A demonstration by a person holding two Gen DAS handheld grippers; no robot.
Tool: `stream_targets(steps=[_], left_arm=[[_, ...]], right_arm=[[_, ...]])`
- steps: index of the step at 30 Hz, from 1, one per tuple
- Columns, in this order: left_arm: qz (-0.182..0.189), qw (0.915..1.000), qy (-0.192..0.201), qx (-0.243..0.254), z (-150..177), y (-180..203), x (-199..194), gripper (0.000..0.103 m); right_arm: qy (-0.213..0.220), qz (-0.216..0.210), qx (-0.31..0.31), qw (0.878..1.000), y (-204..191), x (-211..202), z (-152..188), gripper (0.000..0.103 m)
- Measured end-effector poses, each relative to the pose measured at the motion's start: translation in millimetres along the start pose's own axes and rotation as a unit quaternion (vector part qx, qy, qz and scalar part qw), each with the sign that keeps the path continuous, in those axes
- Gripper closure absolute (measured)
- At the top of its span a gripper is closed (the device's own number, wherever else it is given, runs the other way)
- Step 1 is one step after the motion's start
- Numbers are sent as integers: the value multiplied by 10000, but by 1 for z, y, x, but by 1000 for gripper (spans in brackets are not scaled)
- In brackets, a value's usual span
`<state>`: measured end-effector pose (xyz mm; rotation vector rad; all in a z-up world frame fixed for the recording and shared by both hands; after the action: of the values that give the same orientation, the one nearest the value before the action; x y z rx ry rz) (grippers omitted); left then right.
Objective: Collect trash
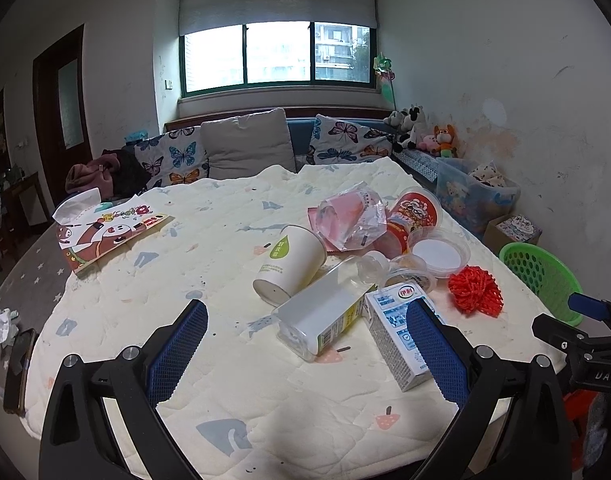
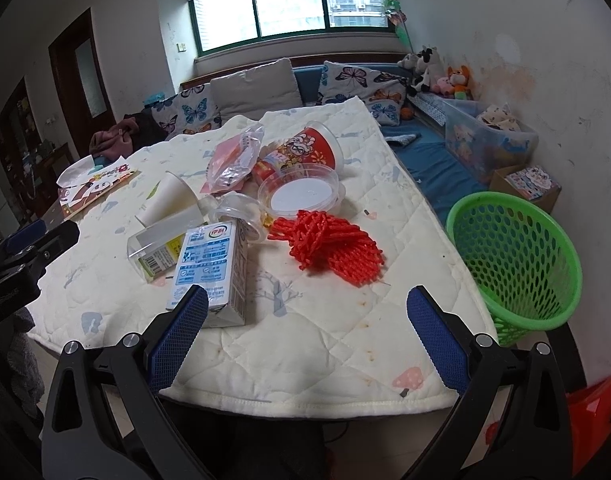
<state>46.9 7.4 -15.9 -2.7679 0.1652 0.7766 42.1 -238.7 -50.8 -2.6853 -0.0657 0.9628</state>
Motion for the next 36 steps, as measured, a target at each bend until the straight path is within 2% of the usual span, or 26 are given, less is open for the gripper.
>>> stream_targets(steps=[8,13,22,30,34,36], left_arm=[[95,9999,-122,5,2,3,10,6],[152,9997,-207,-43,3,5,17,6],[248,9986,-472,7,1,20,34,7],[458,9966,-690,52,-7,42,50,7],[540,9952,-810,79,-11,54,59,7],[591,9943,-889,50,-12,58,64,7]], right_arm=[[-120,-31,-89,9999,7,26,-12,5],[-270,-206,-196,9992,11,48,-22,7],[-668,-527,-615,9945,18,93,-36,12],[-686,-488,-1091,9905,19,117,-38,13],[-777,-500,-1139,9892,22,127,-38,20],[-807,-521,-1205,9881,23,130,-36,29]])
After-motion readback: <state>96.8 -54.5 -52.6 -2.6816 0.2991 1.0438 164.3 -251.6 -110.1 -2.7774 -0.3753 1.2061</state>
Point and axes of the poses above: each gripper's, at about its wrist camera, not at the fingertips, and x roughly the way its jaws point, y to its right, z to its underside, the point moved 2 cm from there along x, roughly the way its jaws point, and after that the axes turned 14 degrees about x, right-handed, at the moved point
